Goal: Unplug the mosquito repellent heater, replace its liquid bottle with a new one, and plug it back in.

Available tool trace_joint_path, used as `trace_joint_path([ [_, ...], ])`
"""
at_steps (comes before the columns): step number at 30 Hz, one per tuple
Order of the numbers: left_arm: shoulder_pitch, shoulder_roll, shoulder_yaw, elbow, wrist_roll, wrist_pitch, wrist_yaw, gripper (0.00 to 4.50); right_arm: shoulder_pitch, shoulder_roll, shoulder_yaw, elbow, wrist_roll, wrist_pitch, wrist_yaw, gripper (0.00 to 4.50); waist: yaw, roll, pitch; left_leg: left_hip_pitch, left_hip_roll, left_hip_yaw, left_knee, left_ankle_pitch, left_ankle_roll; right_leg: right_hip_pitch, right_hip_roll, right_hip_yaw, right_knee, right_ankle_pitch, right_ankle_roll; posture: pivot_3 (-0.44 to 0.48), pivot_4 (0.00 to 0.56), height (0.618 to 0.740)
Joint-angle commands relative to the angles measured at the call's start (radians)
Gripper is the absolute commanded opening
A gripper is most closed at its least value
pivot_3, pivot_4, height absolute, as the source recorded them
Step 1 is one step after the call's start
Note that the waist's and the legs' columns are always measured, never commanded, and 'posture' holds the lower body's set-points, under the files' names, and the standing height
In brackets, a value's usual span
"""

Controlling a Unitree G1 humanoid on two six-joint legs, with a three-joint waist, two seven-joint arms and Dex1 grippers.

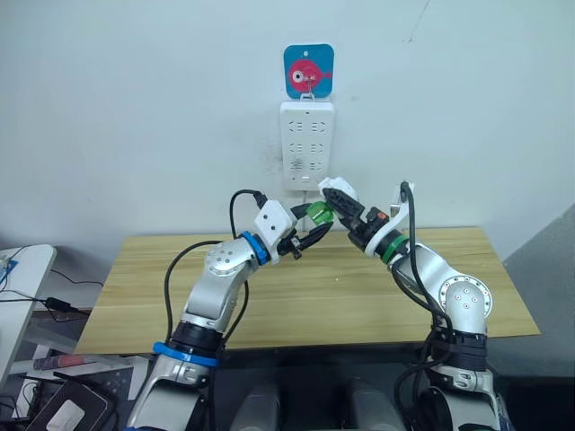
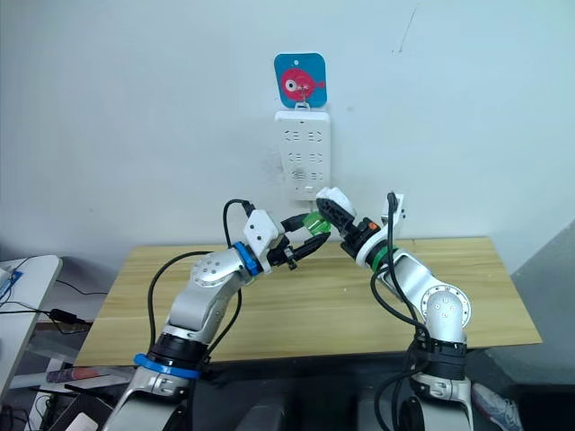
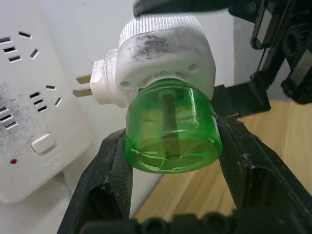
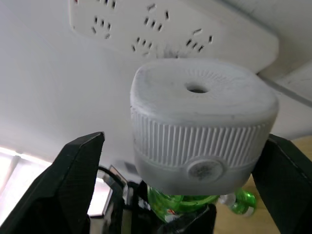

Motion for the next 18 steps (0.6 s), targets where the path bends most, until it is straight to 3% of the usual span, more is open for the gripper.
trace_joint_path([
  [1, 0.007, 0.077, -0.035, 0.009, 0.038, -0.069, -0.100, 2.26, 0.003, -0.072, 0.033, 0.019, 0.043, 0.100, 0.078, 4.46, 0.000, 0.001, 0.000, 0.000, 0.000, 0.000, 0.000, 0.000, 0.000, 0.000, 0.000, 0.000, 0.000, 0.000, 0.000, 0.030, 0.141, 0.740],
  [9, 0.025, 0.199, -0.076, 0.088, 0.063, -0.236, -0.287, 2.26, -0.068, -0.231, 0.028, 0.209, 0.206, 0.347, 0.208, 4.46, 0.001, 0.001, 0.001, -0.001, 0.000, 0.000, 0.000, 0.000, 0.000, 0.000, 0.000, 0.000, -0.003, 0.000, -0.001, 0.026, 0.137, 0.740],
  [18, 0.044, 0.177, -0.097, 0.083, 0.046, -0.272, -0.333, 2.26, -0.165, -0.298, 0.049, 0.329, 0.190, 0.476, 0.273, 4.46, 0.002, 0.001, 0.002, -0.003, 0.000, 0.000, 0.000, -0.001, 0.001, 0.000, -0.001, -0.001, -0.005, 0.001, 0.000, 0.035, 0.131, 0.740],
])
